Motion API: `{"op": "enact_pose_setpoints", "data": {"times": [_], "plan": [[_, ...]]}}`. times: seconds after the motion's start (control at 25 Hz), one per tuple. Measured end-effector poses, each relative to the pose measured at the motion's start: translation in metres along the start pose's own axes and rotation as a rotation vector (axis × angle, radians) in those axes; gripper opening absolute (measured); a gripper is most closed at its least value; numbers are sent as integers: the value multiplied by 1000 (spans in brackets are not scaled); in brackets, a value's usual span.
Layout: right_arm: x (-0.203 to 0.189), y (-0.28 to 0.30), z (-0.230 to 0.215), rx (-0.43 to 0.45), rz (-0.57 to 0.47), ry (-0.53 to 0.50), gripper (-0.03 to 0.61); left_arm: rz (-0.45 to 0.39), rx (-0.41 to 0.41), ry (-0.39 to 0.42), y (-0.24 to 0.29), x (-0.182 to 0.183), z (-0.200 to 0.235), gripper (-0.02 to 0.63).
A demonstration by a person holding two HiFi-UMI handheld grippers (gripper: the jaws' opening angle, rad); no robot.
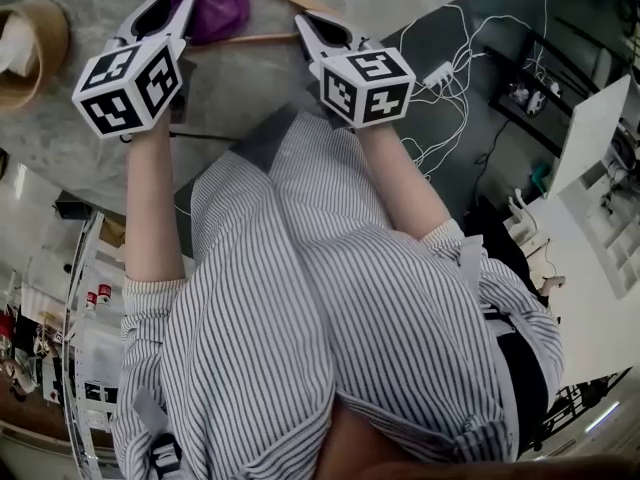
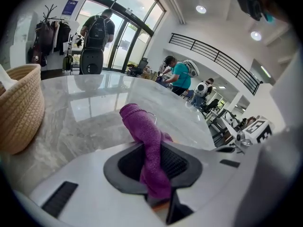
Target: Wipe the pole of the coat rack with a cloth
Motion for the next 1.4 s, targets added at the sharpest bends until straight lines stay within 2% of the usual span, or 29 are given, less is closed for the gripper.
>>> {"op": "enact_pose_setpoints", "data": {"times": [0.6,1.4], "plan": [[5,12,27,53,32,-83,15,-32,22,-94,-19,-21,23,84],[4,26,60,93,52,-134,15,-84,69,-217,-59,-65,62,84]]}}
Point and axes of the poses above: the fingertips, and each gripper's own axes: y forward along the fingers, z to its left, x out of its top, the point moved 4 cm from there along -y, backward along the fingers, and after that the axes turned 15 degrees about z, right-handed, at the moved point
